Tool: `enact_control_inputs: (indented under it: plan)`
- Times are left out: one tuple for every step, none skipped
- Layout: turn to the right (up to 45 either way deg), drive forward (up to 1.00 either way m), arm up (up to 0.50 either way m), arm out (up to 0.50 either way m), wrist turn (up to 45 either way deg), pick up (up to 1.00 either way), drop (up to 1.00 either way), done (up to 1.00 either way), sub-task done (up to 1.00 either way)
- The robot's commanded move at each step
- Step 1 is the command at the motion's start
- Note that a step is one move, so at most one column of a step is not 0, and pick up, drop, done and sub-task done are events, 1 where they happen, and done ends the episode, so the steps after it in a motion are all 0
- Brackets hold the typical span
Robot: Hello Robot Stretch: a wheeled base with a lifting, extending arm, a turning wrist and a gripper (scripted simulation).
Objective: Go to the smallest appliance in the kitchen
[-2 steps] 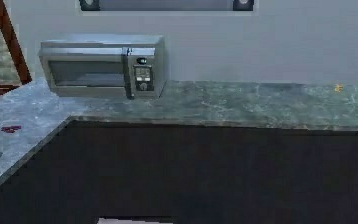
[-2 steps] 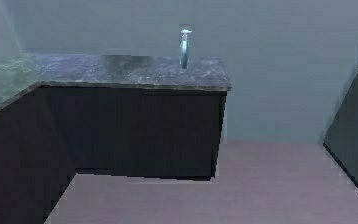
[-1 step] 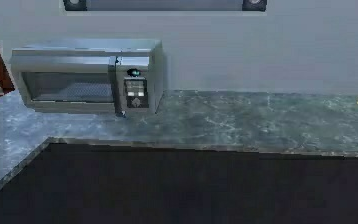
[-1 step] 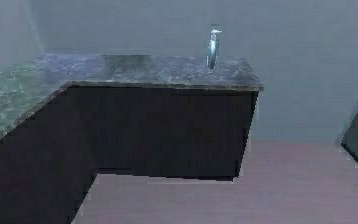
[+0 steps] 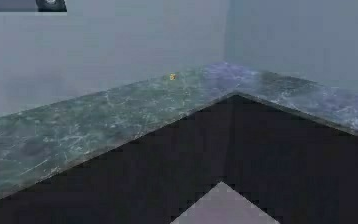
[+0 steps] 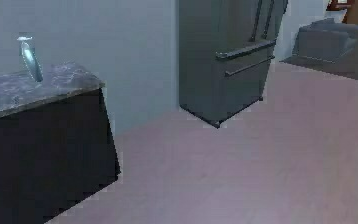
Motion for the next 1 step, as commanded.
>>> enact_control_inputs:
  plan:
    - [45.0,0.0,0.0,0.0,0.0,0.0,0.0,0.0,0.0]
